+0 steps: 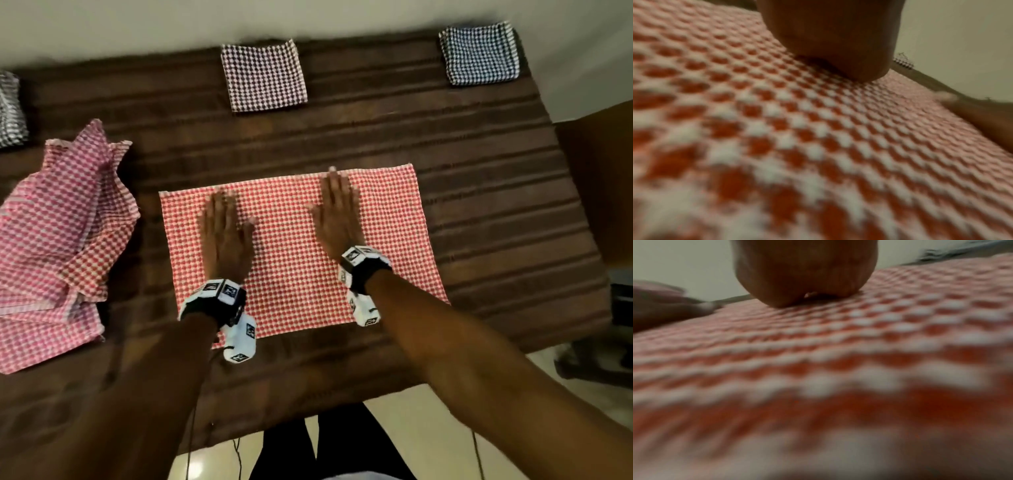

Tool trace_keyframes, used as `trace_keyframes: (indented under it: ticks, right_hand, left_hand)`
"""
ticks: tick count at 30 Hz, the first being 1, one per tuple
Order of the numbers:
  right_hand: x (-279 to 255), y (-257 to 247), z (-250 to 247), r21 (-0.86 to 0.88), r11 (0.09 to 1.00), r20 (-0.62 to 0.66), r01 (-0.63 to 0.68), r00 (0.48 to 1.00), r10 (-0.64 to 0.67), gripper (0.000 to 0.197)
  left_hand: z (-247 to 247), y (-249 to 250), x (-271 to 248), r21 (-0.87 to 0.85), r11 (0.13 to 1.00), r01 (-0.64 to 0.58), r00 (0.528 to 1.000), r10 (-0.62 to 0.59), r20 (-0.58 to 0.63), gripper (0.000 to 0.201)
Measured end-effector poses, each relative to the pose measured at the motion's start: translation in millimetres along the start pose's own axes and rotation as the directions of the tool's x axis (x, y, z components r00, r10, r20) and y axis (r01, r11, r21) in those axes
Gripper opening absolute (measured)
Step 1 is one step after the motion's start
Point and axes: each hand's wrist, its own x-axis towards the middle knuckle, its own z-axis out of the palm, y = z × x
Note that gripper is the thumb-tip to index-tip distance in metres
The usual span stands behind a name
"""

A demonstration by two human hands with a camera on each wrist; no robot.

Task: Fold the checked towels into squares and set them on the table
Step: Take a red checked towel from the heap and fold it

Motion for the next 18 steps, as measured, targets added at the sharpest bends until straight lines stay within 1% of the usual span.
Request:
trace_keyframes:
  ticks: [2,4,6,7,9,11,12,14,15,16,18]
  right_hand:
    - [2.3,51.6,-12.3,-0.007,0.993,-0.063,-0.122,0.991,0.121,0.062]
    - [3.2,95.6,-26.9,0.005,0.974,-0.103,-0.224,0.969,0.224,0.064]
    - [-0.1,119.3,-36.0,0.008,0.96,-0.099,-0.279,0.955,0.279,0.063]
    - [-3.1,119.3,-36.8,0.004,0.957,-0.108,-0.289,0.952,0.288,0.062]
    - [-16.9,92.3,-32.4,0.033,0.957,-0.138,-0.289,0.947,0.291,0.062]
    - [-45.6,40.9,-17.1,0.089,0.968,-0.164,-0.235,0.955,0.247,0.06]
    - [-63.4,11.4,-6.0,0.102,0.979,-0.14,-0.177,0.972,0.19,0.059]
    - [-97.0,-33.1,14.7,0.069,0.996,-0.037,-0.063,0.997,0.065,0.058]
    - [-109.8,-42.0,21.1,0.038,0.998,0.007,-0.041,0.999,0.04,0.059]
    - [-117.0,-39.0,24.6,0.015,0.999,0.023,-0.046,0.999,0.046,0.059]
    - [-124.6,-8.4,21.8,0.004,0.992,-0.023,-0.124,0.992,0.124,0.06]
  left_hand:
    - [-7.8,-22.5,0.6,0.067,0.996,0.064,0.997,-0.062,-0.034,0.057]
    - [-16.5,-38.7,3.4,0.088,0.987,0.134,0.991,-0.13,-0.042,0.061]
    - [-22.3,-42.2,-1.8,0.094,0.98,0.175,0.984,-0.172,-0.041,0.064]
    - [-23.3,-37.6,-7.2,0.092,0.98,0.175,0.984,-0.172,-0.04,0.064]
    - [-20.2,-13.9,-23.5,0.071,0.988,0.135,0.99,-0.133,-0.037,0.061]
    - [-6.7,22.2,-46.8,0.02,0.998,0.06,0.998,-0.059,-0.024,0.057]
    - [1.0,40.7,-57.9,-0.01,0.999,0.035,0.999,-0.035,0.009,0.055]
    - [14.2,67.1,-77.2,-0.027,1.0,-0.004,0.998,0.005,0.059,0.054]
    - [18.4,71.1,-86.3,-0.012,1.0,-0.017,0.998,0.017,0.062,0.053]
    - [19.6,66.5,-93.4,0.017,1.0,-0.011,0.998,0.01,0.056,0.053]
    - [16.6,44.0,-106.8,0.083,0.996,0.039,0.999,-0.041,0.017,0.053]
